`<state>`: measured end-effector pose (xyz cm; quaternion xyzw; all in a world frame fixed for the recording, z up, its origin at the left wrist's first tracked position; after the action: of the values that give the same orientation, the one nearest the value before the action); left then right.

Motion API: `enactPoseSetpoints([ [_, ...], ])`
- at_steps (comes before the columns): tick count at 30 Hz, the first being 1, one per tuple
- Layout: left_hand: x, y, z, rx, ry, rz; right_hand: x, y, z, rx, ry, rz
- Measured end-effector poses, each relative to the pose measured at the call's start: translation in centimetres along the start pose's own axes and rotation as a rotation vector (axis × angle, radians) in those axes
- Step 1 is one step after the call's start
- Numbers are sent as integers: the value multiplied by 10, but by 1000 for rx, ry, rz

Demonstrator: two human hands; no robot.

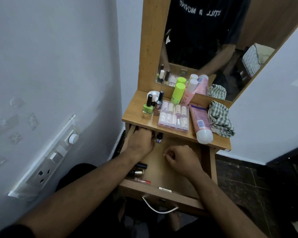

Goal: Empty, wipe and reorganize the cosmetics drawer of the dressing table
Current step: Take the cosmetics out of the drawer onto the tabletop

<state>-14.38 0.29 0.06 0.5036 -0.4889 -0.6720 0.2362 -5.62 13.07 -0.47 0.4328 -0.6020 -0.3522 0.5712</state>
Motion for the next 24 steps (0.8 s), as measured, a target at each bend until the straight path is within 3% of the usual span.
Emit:
enactPoseSetpoints([
  [5,1,-17,14,93,47,139,-6,-17,4,90,-38,38],
  [10,-3,-19,14,96,31,176,-19,-8,10,-64,-124,248],
  [14,-9,-2,2,23,0,120,-25,2,19,-213,-231,354],
  [21,-21,43,-47,-34,-101,-2,-21,3,22,-307,-304,361],
  [24,-16,71,-69,-116,-129,-162,-20,2,21,-323,-340,344],
])
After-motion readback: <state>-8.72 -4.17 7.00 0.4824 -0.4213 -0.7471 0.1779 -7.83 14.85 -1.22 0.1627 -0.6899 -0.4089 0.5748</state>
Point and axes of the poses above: each hand's wrist, its own z-axis towards the middle knuckle, its own y-axis out of the back of the hand, x = y × z, the point moved 10 cm from there along z, towards the middle knuckle, and after that the axes turned 6 degrees about x, right-handed, at the moved point
